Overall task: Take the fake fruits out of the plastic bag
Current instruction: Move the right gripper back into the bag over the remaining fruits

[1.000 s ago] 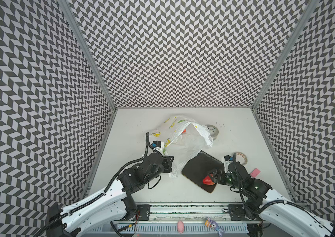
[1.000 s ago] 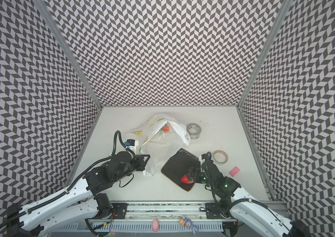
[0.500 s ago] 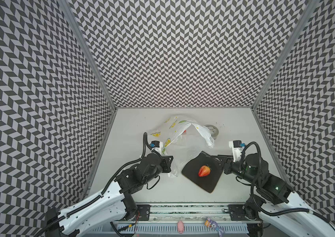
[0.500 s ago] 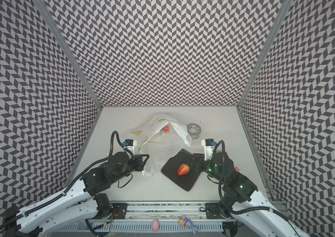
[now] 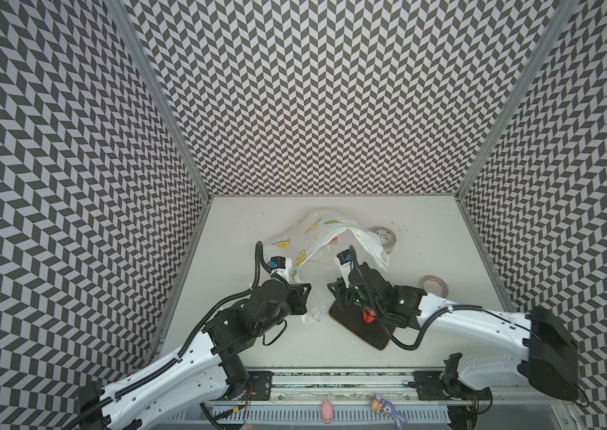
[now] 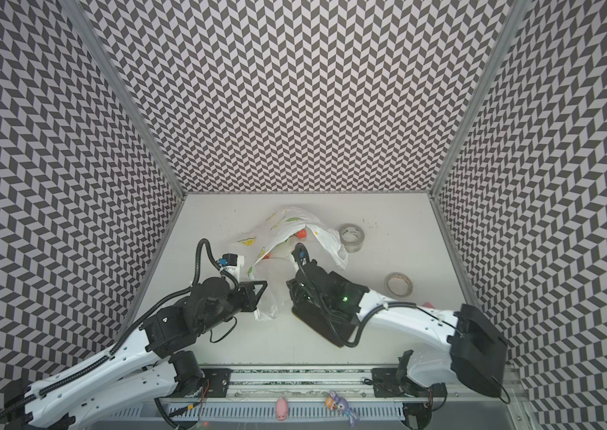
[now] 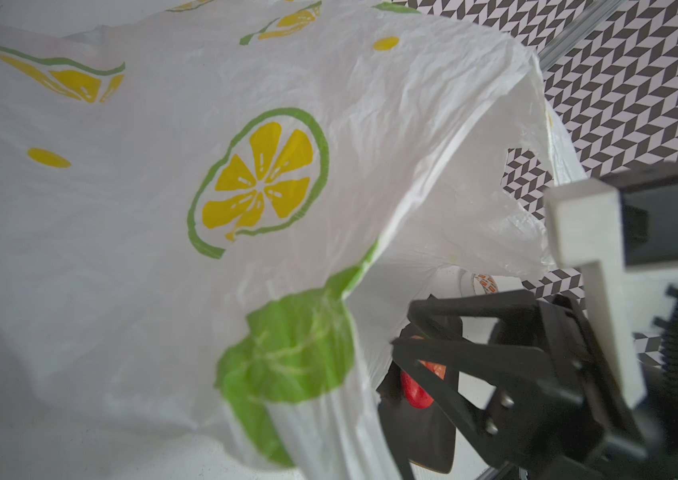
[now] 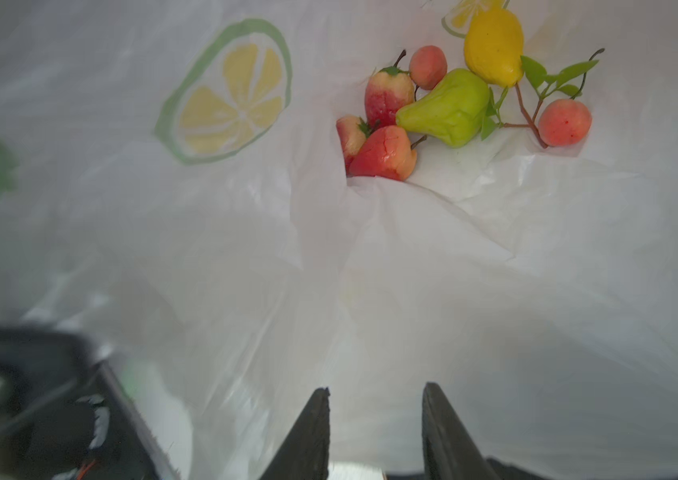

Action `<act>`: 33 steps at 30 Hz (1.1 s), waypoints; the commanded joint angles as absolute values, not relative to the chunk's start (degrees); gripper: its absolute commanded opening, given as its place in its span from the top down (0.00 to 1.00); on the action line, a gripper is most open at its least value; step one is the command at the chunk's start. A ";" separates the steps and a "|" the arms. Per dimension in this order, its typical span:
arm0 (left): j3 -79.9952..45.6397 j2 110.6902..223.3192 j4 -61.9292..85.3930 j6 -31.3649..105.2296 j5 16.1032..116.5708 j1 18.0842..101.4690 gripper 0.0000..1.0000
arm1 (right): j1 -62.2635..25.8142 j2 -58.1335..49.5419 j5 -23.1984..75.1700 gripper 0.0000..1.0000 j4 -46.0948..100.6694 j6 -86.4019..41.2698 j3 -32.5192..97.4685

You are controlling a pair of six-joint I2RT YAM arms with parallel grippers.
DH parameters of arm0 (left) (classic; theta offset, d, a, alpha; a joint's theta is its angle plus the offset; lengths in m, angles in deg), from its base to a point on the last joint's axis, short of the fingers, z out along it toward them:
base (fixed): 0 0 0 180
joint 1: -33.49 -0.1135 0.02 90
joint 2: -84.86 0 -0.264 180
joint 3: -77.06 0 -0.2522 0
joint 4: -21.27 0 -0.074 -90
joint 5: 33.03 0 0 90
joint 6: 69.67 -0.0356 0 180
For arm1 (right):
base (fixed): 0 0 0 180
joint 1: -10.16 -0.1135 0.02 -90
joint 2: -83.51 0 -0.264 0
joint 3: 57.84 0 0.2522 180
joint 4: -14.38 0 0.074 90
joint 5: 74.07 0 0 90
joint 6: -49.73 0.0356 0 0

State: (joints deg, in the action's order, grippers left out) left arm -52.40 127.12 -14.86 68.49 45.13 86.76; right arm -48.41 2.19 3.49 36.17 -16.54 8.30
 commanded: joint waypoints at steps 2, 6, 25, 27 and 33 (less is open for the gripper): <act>-53.01 125.89 -17.59 70.30 43.96 87.19 1.00 | -45.93 -6.95 0.85 0.59 26.78 -11.23 14.10; -53.93 124.58 -20.04 71.79 43.87 87.19 1.00 | -42.93 -15.13 4.65 0.49 22.62 -2.91 18.17; -53.23 124.06 -27.32 76.54 43.20 87.23 1.00 | -37.74 -33.78 18.25 0.34 4.55 16.10 26.36; -53.06 124.31 -26.87 76.25 43.67 87.19 1.00 | -37.65 -35.23 17.45 0.35 5.40 16.96 28.21; -52.34 124.94 -26.34 75.01 44.31 87.25 1.00 | -37.39 -39.22 15.87 0.37 7.70 18.62 32.97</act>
State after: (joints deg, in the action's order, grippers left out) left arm -53.80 124.91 -25.98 75.42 44.52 86.79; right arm -37.63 -37.22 16.86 9.57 16.03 31.01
